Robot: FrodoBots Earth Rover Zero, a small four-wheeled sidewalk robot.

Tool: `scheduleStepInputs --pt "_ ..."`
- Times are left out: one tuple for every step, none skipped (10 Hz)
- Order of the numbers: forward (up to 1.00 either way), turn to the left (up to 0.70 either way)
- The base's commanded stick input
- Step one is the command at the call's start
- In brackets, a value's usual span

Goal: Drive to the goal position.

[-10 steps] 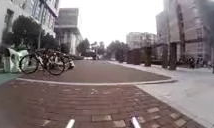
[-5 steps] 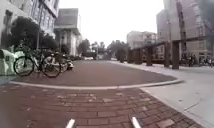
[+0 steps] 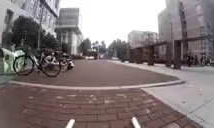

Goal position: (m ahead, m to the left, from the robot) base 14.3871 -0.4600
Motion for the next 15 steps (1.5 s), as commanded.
scheduleStepInputs --pt "0.70 -0.14" --pt "0.70 -0.14" --pt "0.70 -0.14" --pt "0.70 -0.14" --pt "0.70 -0.14" --pt "0.70 -0.14" --pt "0.70 -0.14" --pt "0.70 -0.14" --pt "0.70 -0.14" --pt "0.70 -0.14" --pt "0.70 -0.14" --pt "0.70 -0.11" --pt "0.70 -0.08" --pt "0.70 -0.05" --pt "0.70 -0.02"
